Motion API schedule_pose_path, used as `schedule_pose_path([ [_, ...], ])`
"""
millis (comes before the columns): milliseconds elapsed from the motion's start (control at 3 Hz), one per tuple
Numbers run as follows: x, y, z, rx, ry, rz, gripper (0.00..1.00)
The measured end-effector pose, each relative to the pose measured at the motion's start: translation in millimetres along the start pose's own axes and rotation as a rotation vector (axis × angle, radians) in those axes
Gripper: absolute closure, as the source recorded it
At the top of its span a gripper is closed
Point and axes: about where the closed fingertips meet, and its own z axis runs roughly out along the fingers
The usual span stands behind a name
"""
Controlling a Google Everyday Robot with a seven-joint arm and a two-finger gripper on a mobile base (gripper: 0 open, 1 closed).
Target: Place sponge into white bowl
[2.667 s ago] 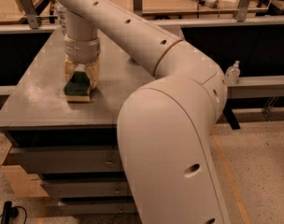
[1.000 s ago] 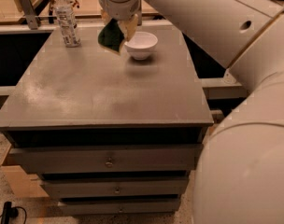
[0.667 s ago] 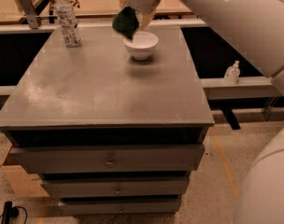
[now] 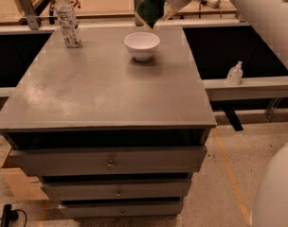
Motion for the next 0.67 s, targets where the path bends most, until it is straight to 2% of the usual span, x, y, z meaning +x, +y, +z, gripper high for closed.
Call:
schedule_pose_path([
  [333,15.9,4.6,26.4,0.027,-0.055,0.056,1.00],
  [667,25.1,13.5,56.7,0.015,-0.100,0.111,1.00],
])
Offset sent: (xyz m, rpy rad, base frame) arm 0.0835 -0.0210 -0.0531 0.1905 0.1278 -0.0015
